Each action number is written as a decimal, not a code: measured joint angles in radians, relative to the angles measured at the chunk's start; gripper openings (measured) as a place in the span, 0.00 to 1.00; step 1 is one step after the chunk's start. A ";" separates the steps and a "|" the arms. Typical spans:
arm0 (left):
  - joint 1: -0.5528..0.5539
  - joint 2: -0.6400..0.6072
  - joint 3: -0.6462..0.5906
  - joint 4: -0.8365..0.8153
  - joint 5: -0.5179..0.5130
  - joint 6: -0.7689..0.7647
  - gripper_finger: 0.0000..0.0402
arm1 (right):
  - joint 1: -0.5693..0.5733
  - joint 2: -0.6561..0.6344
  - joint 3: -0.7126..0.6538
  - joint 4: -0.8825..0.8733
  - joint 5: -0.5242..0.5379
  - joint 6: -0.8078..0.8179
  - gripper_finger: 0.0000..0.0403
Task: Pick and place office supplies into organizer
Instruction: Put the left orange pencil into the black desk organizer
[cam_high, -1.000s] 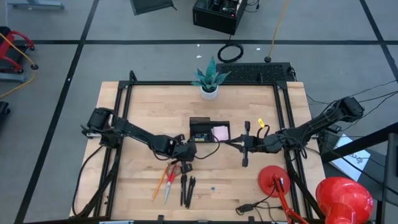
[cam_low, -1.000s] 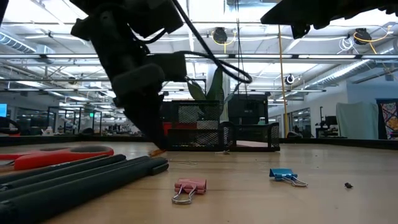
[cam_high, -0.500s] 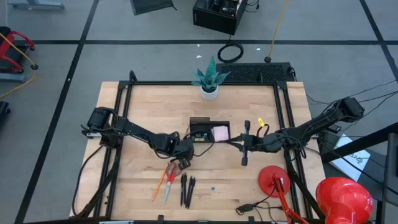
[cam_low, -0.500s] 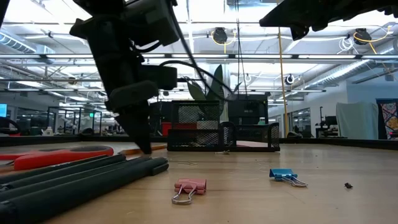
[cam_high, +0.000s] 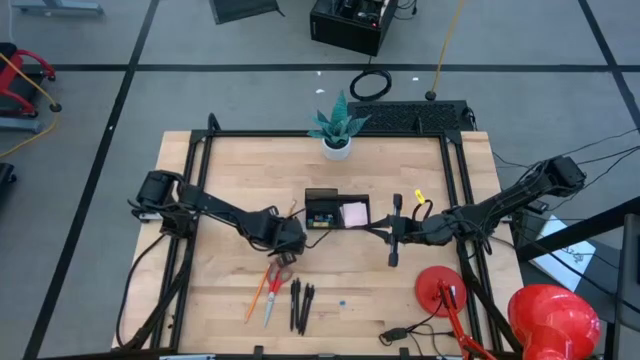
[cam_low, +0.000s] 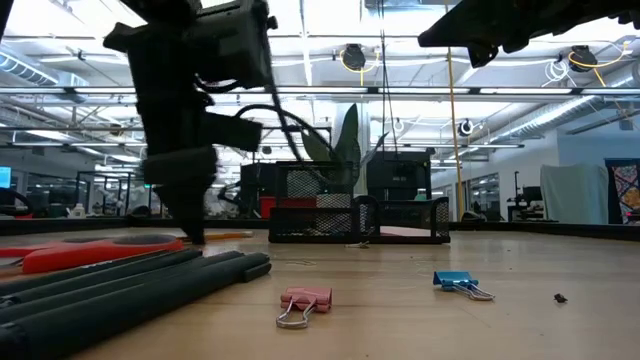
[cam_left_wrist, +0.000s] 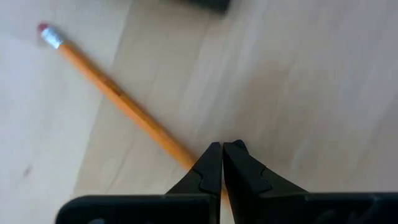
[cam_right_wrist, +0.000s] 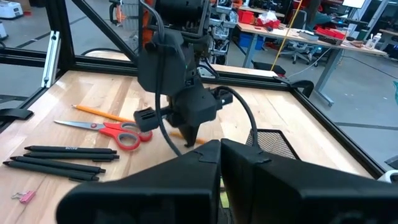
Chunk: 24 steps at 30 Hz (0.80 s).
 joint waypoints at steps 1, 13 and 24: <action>0.000 -0.003 0.000 -0.032 -0.003 -0.007 0.06 | 0.000 0.000 0.000 -0.001 0.000 0.000 0.01; -0.012 -0.021 0.013 -0.141 -0.087 0.044 0.06 | 0.000 0.000 0.000 -0.002 0.000 -0.005 0.01; 0.144 -0.182 0.145 -0.130 -0.044 -0.021 0.06 | 0.000 0.000 0.000 0.006 0.000 -0.029 0.01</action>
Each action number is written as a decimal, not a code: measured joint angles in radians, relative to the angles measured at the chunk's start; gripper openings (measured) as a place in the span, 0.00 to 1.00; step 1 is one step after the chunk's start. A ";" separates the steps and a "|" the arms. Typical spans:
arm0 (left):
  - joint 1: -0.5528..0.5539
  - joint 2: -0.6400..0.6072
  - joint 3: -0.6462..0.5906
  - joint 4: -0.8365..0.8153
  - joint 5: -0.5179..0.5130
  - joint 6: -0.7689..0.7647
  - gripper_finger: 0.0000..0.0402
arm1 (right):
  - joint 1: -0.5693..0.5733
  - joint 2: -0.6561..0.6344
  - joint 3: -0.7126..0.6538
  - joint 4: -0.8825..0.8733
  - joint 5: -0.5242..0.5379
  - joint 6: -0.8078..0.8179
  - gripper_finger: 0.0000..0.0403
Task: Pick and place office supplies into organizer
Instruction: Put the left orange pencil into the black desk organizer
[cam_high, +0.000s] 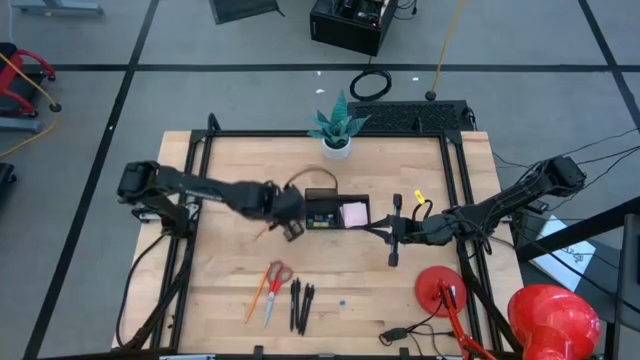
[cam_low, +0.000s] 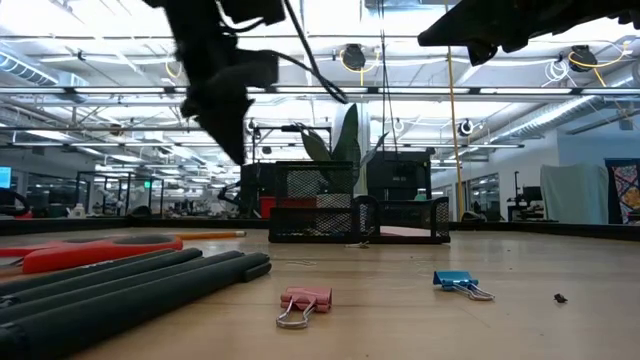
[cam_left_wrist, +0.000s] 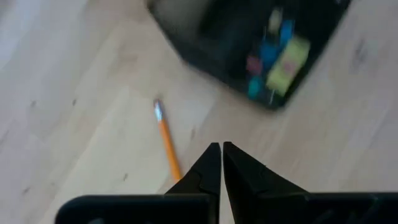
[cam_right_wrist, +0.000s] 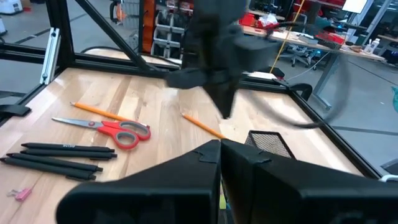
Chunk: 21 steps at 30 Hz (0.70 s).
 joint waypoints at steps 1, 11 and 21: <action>0.024 -0.002 0.010 0.003 0.018 -0.001 0.06 | 0.000 0.000 0.000 0.001 0.000 -0.002 0.01; 0.183 0.087 0.022 -0.034 0.185 0.051 0.26 | 0.000 0.000 0.000 -0.025 0.000 -0.007 0.01; 0.232 0.189 0.021 -0.015 0.261 0.109 0.48 | 0.000 0.000 0.000 -0.031 0.000 -0.025 0.01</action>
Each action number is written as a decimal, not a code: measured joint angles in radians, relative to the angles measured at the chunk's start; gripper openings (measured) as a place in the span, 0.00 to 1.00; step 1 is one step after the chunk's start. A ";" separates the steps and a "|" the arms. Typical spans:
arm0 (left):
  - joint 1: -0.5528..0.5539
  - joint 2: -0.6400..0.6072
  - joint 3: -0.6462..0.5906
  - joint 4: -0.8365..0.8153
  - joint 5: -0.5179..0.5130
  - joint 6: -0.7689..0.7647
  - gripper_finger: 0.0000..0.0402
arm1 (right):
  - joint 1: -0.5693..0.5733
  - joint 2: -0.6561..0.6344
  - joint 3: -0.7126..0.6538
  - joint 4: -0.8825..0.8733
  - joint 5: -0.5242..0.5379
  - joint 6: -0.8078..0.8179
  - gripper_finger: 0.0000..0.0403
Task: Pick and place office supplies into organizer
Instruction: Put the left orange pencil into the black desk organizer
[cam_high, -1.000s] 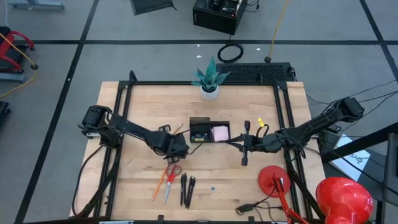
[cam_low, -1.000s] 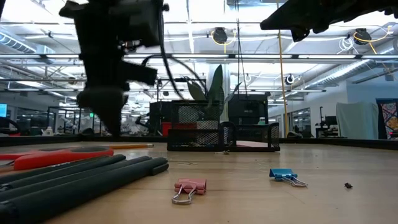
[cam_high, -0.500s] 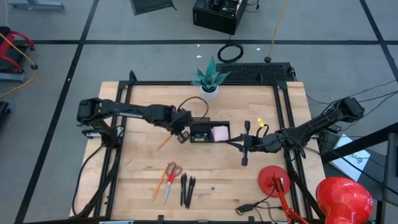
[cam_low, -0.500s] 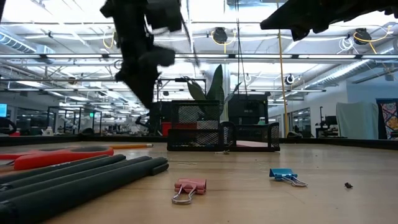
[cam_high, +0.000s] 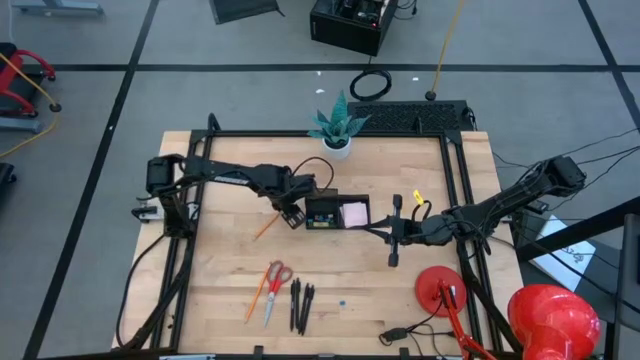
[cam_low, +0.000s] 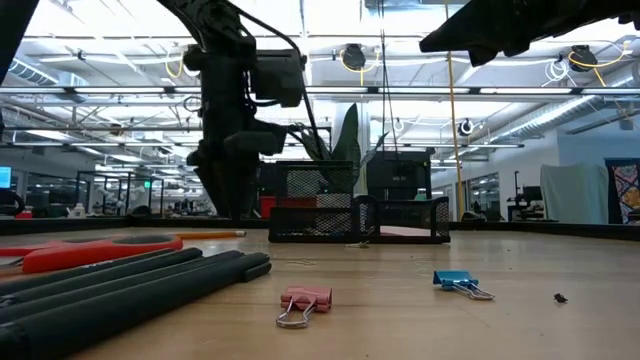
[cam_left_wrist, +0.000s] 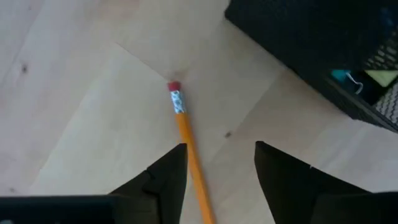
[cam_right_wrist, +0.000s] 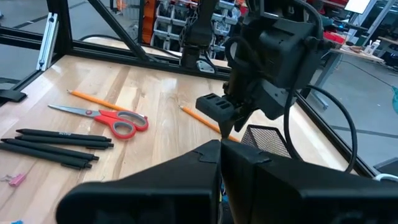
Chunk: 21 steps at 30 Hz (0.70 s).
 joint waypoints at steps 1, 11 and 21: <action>0.004 0.000 0.000 -0.003 0.000 0.004 0.49 | 0.000 0.000 0.000 0.000 0.000 -0.003 0.01; 0.011 0.000 -0.040 -0.045 -0.037 0.012 0.50 | 0.000 0.000 0.000 0.000 0.000 -0.018 0.01; 0.044 -0.003 -0.125 0.041 0.035 -0.006 0.50 | 0.000 0.000 0.000 -0.001 0.000 0.001 0.01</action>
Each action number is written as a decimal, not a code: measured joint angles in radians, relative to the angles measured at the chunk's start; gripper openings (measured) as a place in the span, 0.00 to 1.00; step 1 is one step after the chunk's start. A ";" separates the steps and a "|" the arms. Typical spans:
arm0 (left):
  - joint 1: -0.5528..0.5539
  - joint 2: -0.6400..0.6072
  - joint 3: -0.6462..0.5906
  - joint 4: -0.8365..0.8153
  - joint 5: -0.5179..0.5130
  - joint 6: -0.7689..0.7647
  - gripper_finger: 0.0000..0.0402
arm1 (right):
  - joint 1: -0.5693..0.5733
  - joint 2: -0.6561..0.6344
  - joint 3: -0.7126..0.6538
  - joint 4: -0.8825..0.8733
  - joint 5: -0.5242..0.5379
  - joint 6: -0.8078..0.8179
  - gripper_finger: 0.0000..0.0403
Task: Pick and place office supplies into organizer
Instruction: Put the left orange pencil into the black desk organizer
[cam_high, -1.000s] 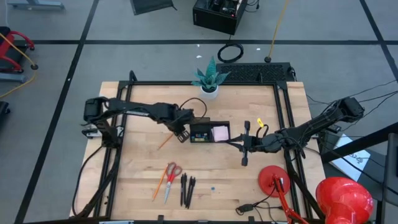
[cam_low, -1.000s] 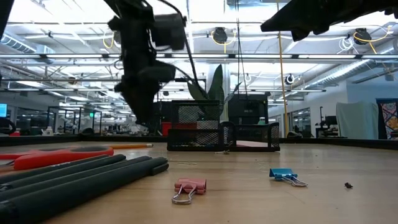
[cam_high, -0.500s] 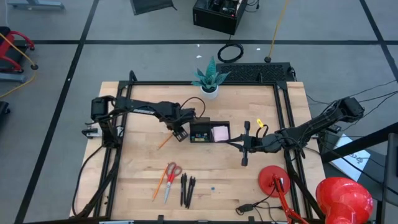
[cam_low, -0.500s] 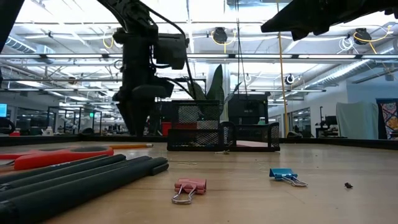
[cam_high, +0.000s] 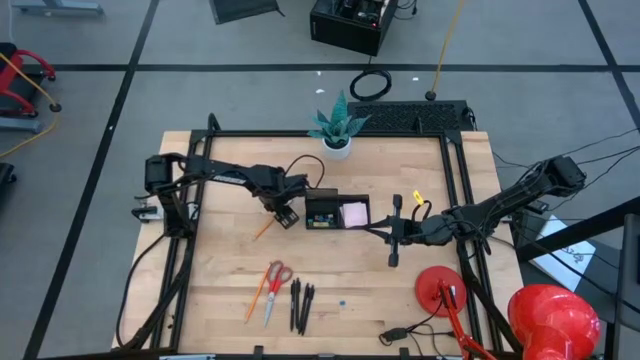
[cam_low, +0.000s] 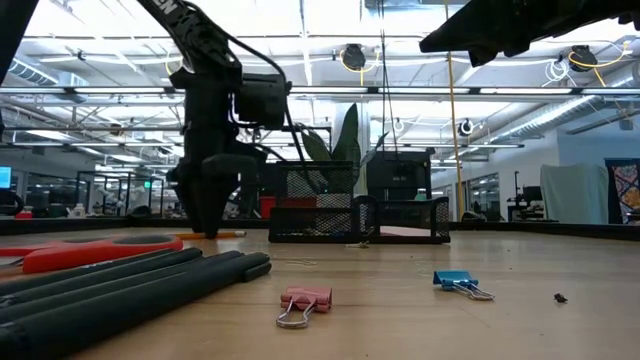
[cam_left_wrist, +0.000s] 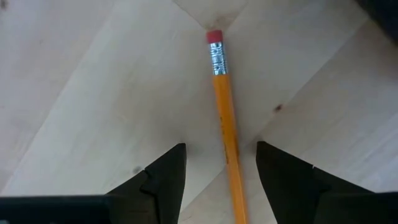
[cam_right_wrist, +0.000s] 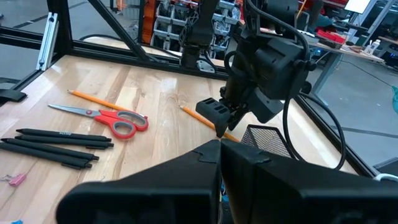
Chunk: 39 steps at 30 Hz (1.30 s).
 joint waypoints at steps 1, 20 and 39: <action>0.001 -0.001 -0.004 0.007 0.002 0.000 0.50 | 0.000 0.000 0.000 0.000 0.000 0.000 0.01; 0.046 -0.002 -0.068 0.097 0.070 0.034 0.50 | 0.000 0.000 0.000 0.000 -0.002 0.008 0.01; 0.004 -0.001 -0.072 0.096 -0.024 0.057 0.27 | 0.000 0.000 0.000 0.001 -0.002 0.006 0.01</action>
